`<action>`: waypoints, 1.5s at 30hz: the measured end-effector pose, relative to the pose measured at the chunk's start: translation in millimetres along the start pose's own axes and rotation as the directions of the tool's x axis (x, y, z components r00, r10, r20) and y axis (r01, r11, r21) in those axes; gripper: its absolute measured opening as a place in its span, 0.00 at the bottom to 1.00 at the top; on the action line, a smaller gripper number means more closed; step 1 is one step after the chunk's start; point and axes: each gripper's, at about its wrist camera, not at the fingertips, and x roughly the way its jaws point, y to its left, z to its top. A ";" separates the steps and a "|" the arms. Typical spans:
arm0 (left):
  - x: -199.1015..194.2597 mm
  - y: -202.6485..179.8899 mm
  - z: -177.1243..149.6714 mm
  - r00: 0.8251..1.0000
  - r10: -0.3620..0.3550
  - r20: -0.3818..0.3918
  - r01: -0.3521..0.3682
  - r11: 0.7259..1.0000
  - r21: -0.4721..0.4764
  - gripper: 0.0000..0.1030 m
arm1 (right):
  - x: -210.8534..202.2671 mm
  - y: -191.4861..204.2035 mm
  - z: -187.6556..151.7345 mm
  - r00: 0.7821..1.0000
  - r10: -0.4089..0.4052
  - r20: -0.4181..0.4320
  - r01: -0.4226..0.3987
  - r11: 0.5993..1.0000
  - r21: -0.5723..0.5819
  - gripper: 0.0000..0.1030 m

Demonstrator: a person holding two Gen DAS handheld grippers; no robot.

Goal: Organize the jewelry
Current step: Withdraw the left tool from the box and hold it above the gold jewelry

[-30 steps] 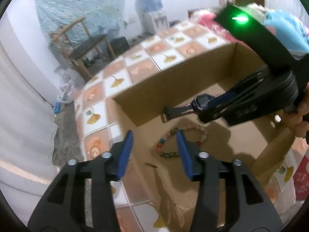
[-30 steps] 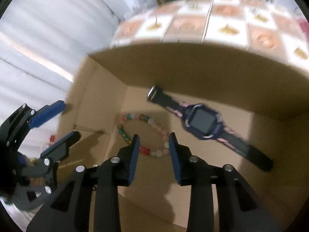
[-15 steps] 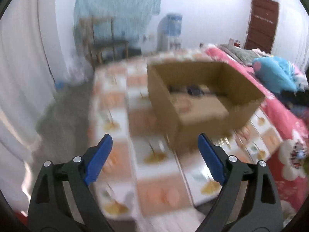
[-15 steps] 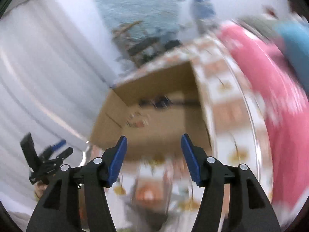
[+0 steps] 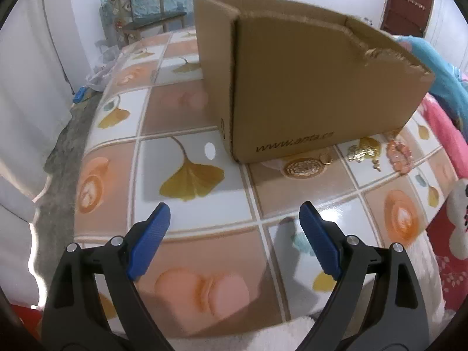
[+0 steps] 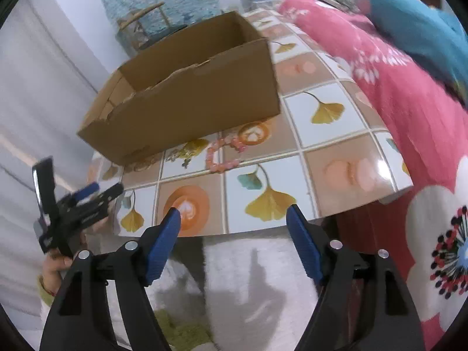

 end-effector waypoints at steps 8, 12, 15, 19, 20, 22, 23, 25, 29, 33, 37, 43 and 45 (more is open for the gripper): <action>5.0 1.4 5.4 1.000 0.027 -0.006 -0.027 1.000 -0.003 0.92 | 17.4 8.5 -7.6 1.000 0.020 -0.023 -0.020 1.000 -0.003 0.73; 7.6 -2.8 9.6 0.999 0.042 -0.022 -0.043 0.999 -0.020 0.93 | 20.0 3.5 -5.0 0.999 0.032 -0.015 -0.032 0.999 0.004 0.74; 7.9 -4.5 10.1 0.998 0.059 -0.020 -0.060 0.997 -0.043 0.93 | 19.7 -2.5 0.4 0.999 0.032 0.009 -0.032 0.999 -0.001 0.78; 11.8 -8.2 13.2 0.997 0.077 -0.030 -0.079 0.995 -0.062 0.93 | 18.0 -9.1 8.4 0.998 0.024 0.050 -0.023 1.000 -0.014 0.80; 12.2 -8.9 13.7 0.996 0.083 -0.037 -0.085 0.994 -0.068 0.93 | 18.5 -9.4 9.7 0.998 0.023 0.053 -0.022 1.000 -0.020 0.80; 12.2 -9.8 13.9 0.995 0.093 -0.043 -0.096 0.992 -0.077 0.93 | 19.0 -10.5 12.8 0.998 0.020 0.064 -0.018 0.999 -0.037 0.81; 11.6 -11.6 13.8 0.994 0.096 -0.044 -0.099 0.992 -0.077 0.93 | 19.5 -11.2 14.1 0.997 0.020 0.068 -0.017 0.999 -0.042 0.82; 10.4 -13.7 13.5 0.993 0.107 -0.045 -0.110 0.990 -0.087 0.93 | 19.6 -12.5 16.2 0.997 0.021 0.077 -0.017 0.999 -0.050 0.83; 8.8 -17.4 13.9 0.992 0.111 -0.052 -0.116 0.988 -0.105 0.93 | 18.6 -14.6 20.1 0.994 0.025 0.108 -0.018 0.998 -0.064 0.84; 5.2 -22.2 12.3 0.991 0.120 -0.054 -0.126 0.985 -0.117 0.93 | 23.4 -13.4 24.5 0.993 0.050 0.108 -0.040 0.995 -0.089 0.86; 3.4 -26.7 11.7 0.989 0.128 -0.068 -0.137 0.980 -0.142 0.93 | 32.3 -5.0 34.3 0.993 0.060 0.106 -0.044 0.988 -0.146 0.86; 5.7 -27.4 14.2 0.992 0.113 -0.060 -0.120 0.985 -0.128 0.93 | 52.9 5.2 56.3 0.990 0.095 0.105 -0.075 0.981 -0.181 0.89; 6.6 -28.6 15.6 0.992 0.104 -0.066 -0.112 0.987 -0.116 0.93 | 59.0 6.1 63.0 0.989 0.107 0.101 -0.089 0.981 -0.171 0.89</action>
